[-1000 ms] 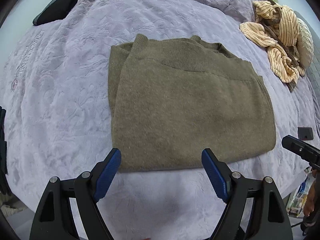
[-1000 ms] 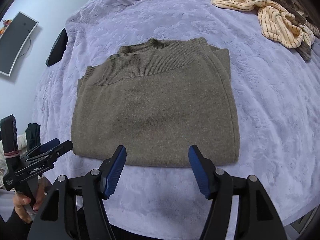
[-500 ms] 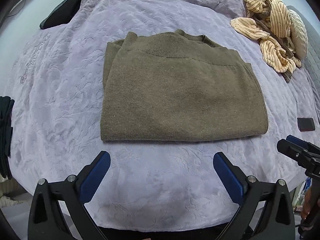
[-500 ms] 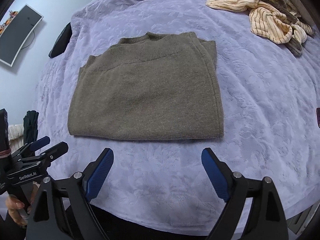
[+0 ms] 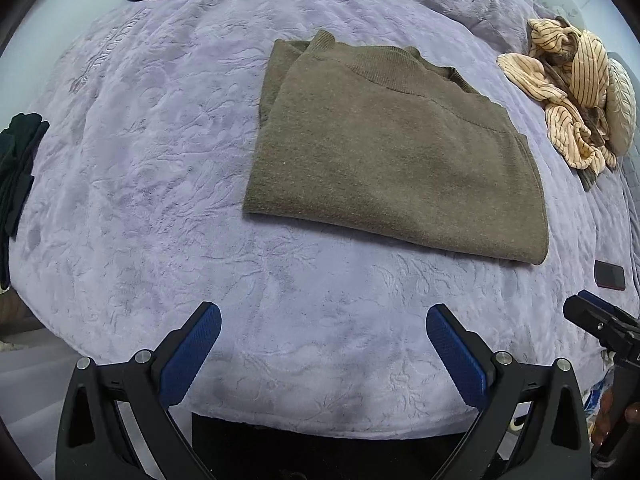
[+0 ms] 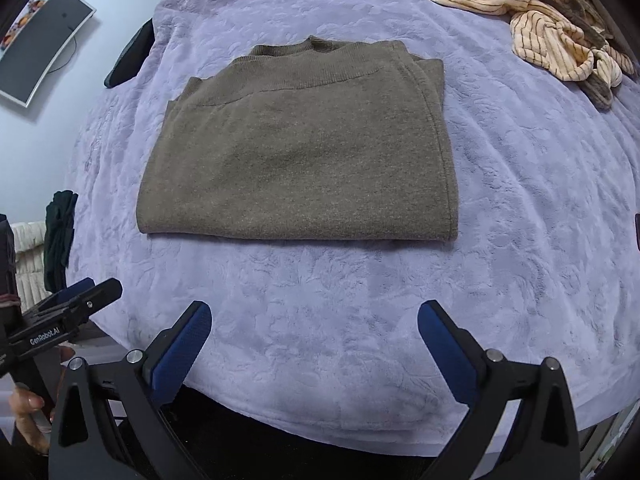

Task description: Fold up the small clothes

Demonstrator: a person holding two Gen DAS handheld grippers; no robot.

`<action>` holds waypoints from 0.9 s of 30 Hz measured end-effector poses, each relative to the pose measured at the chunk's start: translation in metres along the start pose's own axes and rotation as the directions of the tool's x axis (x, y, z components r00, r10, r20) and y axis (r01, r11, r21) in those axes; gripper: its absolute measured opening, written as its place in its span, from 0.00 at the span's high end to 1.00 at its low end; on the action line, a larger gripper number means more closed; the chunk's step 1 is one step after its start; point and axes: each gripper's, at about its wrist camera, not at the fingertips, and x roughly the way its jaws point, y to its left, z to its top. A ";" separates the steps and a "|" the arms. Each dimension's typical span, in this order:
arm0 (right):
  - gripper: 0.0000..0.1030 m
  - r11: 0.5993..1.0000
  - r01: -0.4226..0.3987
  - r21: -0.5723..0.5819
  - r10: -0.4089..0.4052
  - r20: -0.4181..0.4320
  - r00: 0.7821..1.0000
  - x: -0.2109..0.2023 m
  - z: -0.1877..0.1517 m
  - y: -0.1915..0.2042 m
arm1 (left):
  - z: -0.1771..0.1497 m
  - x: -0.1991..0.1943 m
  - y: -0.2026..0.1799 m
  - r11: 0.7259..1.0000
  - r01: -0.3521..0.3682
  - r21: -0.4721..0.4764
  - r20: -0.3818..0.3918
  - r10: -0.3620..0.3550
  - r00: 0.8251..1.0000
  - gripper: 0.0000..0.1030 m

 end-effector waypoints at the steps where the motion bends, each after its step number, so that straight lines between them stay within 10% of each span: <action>1: 0.00 1.000 0.008 0.004 -0.008 -0.004 1.000 0.004 0.003 0.005 | 0.002 0.000 0.004 1.000 0.002 0.002 -0.001 -0.002 1.000 0.00; 27: 0.00 0.998 0.058 -0.002 -0.057 -0.157 0.986 0.071 0.039 0.099 | 0.079 0.056 0.073 0.991 0.131 0.017 -0.073 -0.130 0.989 0.00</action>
